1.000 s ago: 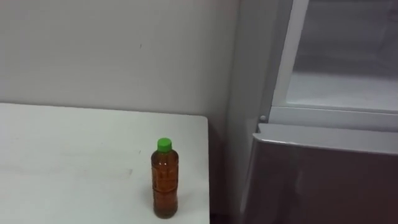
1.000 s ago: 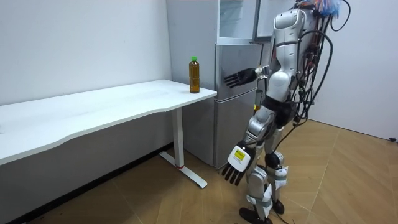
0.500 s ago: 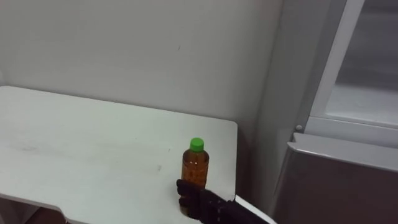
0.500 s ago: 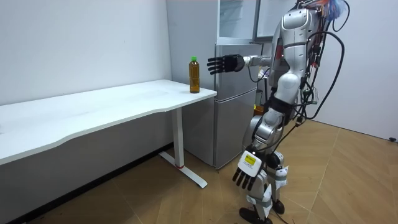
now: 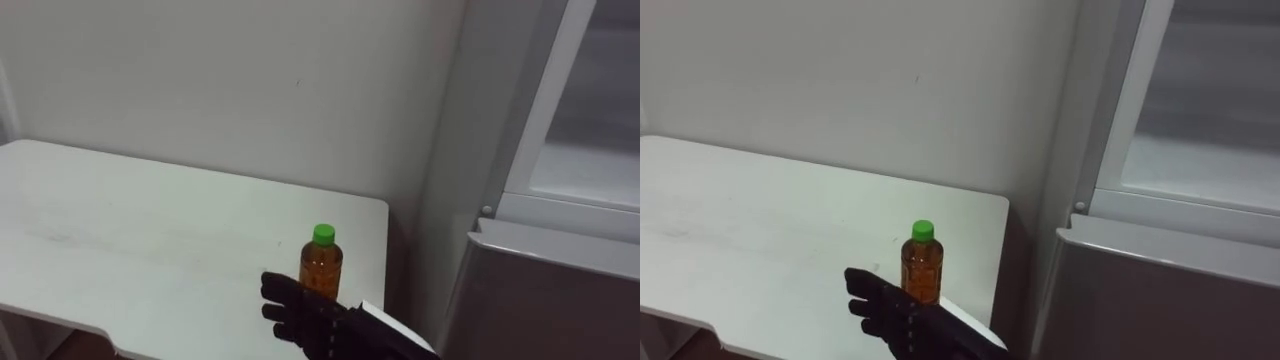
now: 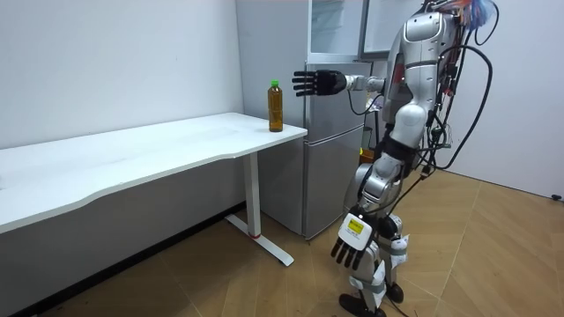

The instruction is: Put the bottle in the upper fridge

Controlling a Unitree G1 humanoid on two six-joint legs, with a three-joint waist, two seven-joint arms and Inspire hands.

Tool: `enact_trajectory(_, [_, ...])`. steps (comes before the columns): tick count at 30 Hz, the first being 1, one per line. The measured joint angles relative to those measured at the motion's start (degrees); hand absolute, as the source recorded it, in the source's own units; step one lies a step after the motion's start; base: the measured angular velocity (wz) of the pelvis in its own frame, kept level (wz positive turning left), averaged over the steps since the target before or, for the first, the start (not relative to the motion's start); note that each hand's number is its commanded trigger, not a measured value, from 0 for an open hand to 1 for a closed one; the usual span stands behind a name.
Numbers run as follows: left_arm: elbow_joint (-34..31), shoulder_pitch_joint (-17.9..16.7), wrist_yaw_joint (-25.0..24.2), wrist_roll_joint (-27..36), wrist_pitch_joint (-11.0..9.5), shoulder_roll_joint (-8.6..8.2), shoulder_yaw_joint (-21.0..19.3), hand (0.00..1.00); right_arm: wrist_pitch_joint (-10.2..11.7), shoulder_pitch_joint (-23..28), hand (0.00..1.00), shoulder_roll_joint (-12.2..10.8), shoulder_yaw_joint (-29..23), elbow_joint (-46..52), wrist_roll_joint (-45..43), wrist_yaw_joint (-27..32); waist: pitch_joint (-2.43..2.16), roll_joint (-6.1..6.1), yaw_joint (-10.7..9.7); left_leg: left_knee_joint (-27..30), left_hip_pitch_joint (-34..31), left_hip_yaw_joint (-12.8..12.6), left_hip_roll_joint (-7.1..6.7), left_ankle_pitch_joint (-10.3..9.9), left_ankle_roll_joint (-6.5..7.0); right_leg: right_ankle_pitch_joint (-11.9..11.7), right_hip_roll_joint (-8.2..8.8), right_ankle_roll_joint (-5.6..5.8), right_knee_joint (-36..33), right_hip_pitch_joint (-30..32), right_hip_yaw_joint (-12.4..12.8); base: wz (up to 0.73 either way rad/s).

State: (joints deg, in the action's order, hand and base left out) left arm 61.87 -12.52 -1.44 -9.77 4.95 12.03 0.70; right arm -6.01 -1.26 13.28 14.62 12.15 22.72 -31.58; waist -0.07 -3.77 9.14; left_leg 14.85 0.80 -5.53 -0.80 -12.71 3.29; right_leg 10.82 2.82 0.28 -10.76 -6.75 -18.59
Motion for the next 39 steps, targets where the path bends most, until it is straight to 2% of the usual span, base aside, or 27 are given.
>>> enact_trajectory(6, [0.00, 0.20, 0.04, 0.04, -0.02, -0.18, -0.62, 0.00, 0.14, 0.03, 0.00, 0.01, -1.52, 0.00, 1.82, 3.84, 0.04, 0.06, -0.87, 0.04, 0.43, 0.07, 0.00, -0.02, 0.01, -0.01, 0.05, 0.01, -0.03, -0.58, -0.10, 0.00])
enact_trajectory(11, [0.00, 0.46, 0.95, 0.03, 0.00, -0.65, -0.61, 0.00, 0.18, 0.07, 0.00, 0.32, -2.85, -0.25, 0.91, 11.67, 0.13, 0.46, -1.29, 1.07, -0.27, 0.64, -0.05, -0.41, 0.19, -0.01, 0.07, 0.02, -0.16, -0.59, -0.51, 0.03])
enact_trajectory(16, [-0.01, 0.49, 0.96, 0.04, 0.02, -0.86, -0.57, 0.00, 0.19, -0.04, 0.00, 0.32, -4.07, -0.71, -0.53, 16.73, 0.20, 0.73, -1.84, 2.50, -1.48, 1.57, -0.15, -0.68, 0.45, -0.04, 0.15, 0.09, -0.36, -0.39, -1.61, 0.13])
enact_trajectory(22, [0.00, 0.18, 1.35, -0.06, 0.44, -1.41, -0.48, 0.00, 0.22, -1.36, 0.00, 0.31, -4.63, -0.78, -1.00, 22.15, 0.23, 0.82, -1.74, 2.77, -2.41, 2.56, -0.52, -0.64, 0.55, 0.05, 0.43, 0.23, -0.91, 0.33, -2.37, 0.06])
enact_trajectory(26, [0.02, -0.66, 2.18, 0.04, 1.00, -1.90, -0.40, 0.00, 0.34, -2.99, 0.00, 0.03, -4.61, -2.50, -1.78, 25.91, 0.37, 1.31, -0.99, 2.71, -2.50, 2.79, -0.72, -0.44, 0.65, 0.04, 0.57, 0.24, -0.93, 0.48, -2.41, 0.02])
enact_trajectory(30, [-0.15, -0.95, 2.53, 0.09, 0.99, -2.22, -0.40, 0.00, 1.83, -3.40, 0.00, -0.03, -4.56, -2.94, -2.27, 28.87, 0.42, 1.54, -0.81, 2.68, -3.29, 3.31, -0.91, -0.19, 0.72, -0.02, 0.62, 0.33, -0.93, 1.05, -2.62, 0.06])
enact_trajectory(31, [-0.17, -1.01, 2.52, 0.14, 0.99, -2.24, -0.37, 0.00, 2.37, -3.83, 0.00, -0.03, -4.55, -3.90, -2.13, 29.54, 0.42, 1.54, -0.89, 2.68, -3.75, 3.42, -0.94, -0.03, 0.75, -0.02, 0.70, 0.33, -0.98, 1.45, -2.82, 0.10])
enact_trajectory(36, [-1.71, -1.06, 3.77, 1.17, 1.93, -2.35, 0.78, 0.00, 2.41, -8.38, 0.00, -0.06, -4.05, -10.78, -0.95, 33.04, 0.42, 1.67, -0.77, 2.66, -6.35, 4.04, -1.10, 0.90, 0.72, -0.13, 1.18, 0.20, -1.14, 3.78, -3.84, 0.10])
enact_trajectory(39, [-2.28, -0.45, 4.76, 1.29, 2.18, -2.56, 0.79, 0.00, 2.41, -11.91, 0.00, -0.60, -3.74, -17.16, -1.93, 35.45, 0.59, 1.96, -0.57, 2.79, -7.08, 4.43, -1.07, 0.96, 0.63, -0.21, 1.19, 0.09, -1.07, 4.12, -5.06, 0.06])
